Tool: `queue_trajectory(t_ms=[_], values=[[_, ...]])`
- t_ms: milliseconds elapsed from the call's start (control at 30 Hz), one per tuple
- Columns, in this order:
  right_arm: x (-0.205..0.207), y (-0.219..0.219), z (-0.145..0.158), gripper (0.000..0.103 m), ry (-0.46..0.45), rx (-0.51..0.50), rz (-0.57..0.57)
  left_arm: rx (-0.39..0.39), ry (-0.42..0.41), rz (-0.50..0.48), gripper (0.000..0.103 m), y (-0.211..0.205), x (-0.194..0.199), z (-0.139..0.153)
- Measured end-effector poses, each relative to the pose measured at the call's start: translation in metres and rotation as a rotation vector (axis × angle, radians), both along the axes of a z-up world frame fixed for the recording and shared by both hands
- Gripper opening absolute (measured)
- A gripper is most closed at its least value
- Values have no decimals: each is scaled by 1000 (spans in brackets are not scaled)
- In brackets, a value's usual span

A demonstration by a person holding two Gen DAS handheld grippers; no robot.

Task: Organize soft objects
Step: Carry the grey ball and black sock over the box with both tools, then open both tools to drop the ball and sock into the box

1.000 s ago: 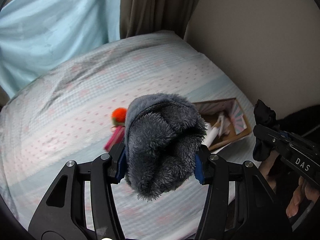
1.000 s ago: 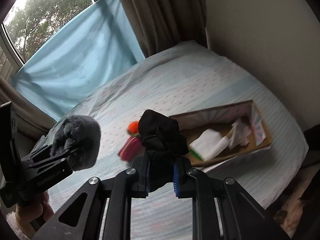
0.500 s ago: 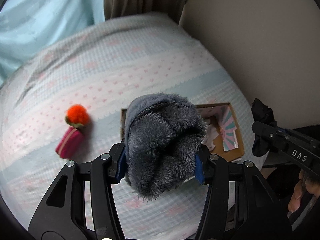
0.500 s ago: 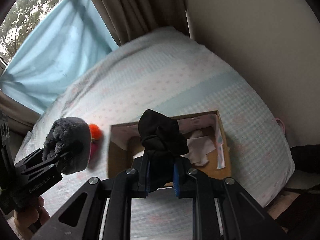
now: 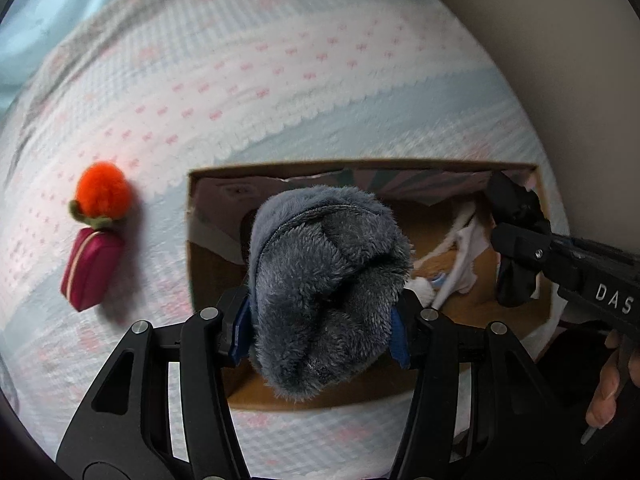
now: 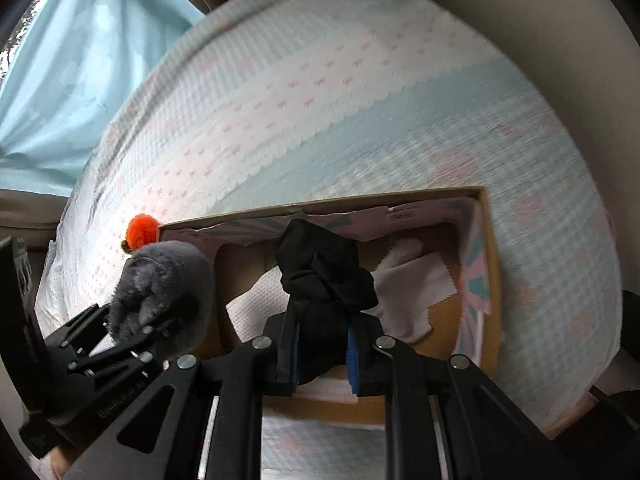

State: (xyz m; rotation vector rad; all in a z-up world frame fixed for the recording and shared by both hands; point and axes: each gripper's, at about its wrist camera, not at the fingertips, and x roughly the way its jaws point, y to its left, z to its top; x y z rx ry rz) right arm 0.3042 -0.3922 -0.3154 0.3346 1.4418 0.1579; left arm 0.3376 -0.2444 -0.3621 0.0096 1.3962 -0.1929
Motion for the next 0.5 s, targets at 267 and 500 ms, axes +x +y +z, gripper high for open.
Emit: queue_trajectory(t_ms=[267,500], values=[[18,-1,-33,19,93,33,-15,21,58,-32,60,-9,9,-31],[16,-10,-28,97,82,55,-56,-16,49,-61,103,-8,6,-17]])
